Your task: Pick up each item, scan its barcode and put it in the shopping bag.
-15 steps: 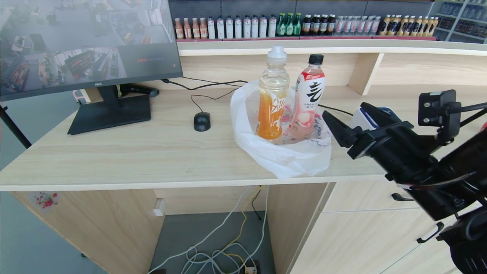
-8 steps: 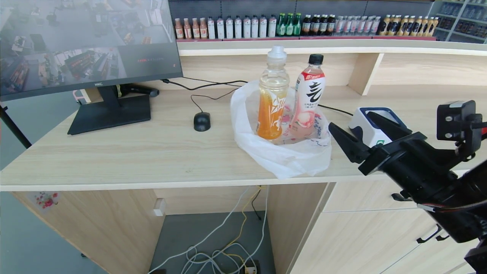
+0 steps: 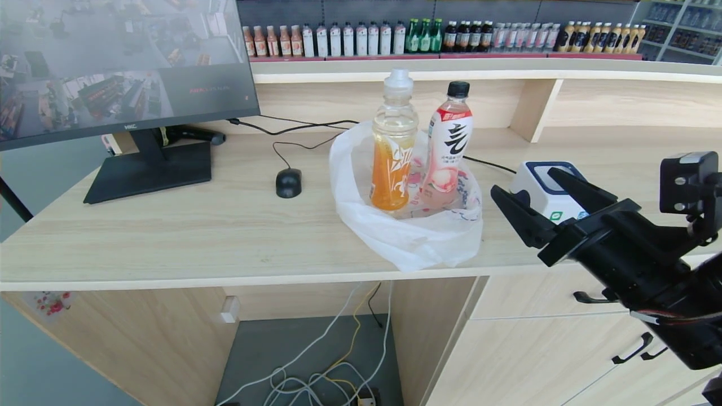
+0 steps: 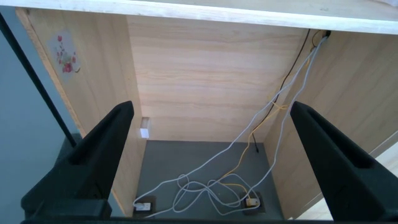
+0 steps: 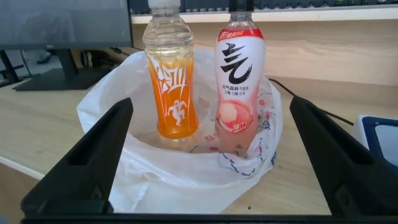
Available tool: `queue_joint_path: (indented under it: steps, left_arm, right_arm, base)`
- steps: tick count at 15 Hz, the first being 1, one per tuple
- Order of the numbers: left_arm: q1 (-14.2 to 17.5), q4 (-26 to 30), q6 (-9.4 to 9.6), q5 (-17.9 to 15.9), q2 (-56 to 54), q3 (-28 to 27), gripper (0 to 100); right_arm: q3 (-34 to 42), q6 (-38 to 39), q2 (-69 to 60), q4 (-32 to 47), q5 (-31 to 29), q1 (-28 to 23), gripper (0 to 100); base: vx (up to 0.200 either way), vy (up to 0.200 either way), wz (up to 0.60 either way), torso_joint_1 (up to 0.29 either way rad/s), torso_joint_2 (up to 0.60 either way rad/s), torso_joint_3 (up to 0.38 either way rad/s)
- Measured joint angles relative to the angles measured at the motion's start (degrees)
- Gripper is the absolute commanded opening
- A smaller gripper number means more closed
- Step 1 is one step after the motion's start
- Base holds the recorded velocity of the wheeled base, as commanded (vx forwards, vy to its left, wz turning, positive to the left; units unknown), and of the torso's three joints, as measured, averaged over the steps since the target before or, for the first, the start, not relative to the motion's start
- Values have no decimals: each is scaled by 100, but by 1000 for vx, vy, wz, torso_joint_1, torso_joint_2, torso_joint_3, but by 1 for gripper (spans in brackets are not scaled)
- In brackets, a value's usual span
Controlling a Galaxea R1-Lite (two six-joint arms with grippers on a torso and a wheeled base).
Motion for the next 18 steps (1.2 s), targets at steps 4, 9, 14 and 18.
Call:
queue_joint_path:
  steps: [4, 9, 14, 18]
  left_arm:
    - [2, -2, 0, 0, 0, 0, 100]
    - [2, -2, -26, 7, 0, 0, 100]
    - [2, 0, -26, 10, 0, 0, 100]
    - [2, -2, -30, 10, 0, 0, 100]
  right_arm:
    - [30, -2, -84, -13, -5, -2, 100]
    - [173, -7, -173, -10, -5, 1, 100]
    - [358, -104, -339, -13, -5, 1, 100]
    - [372, -108, -355, -13, -5, 1, 100]
  base:
    - [0, -200, 0, -1, 2, 2]
    - [0, -200, 0, 0, 3, 3]
    - [0, -200, 0, 3, 0, 0]
    - [0, -200, 0, 4, 6, 1]
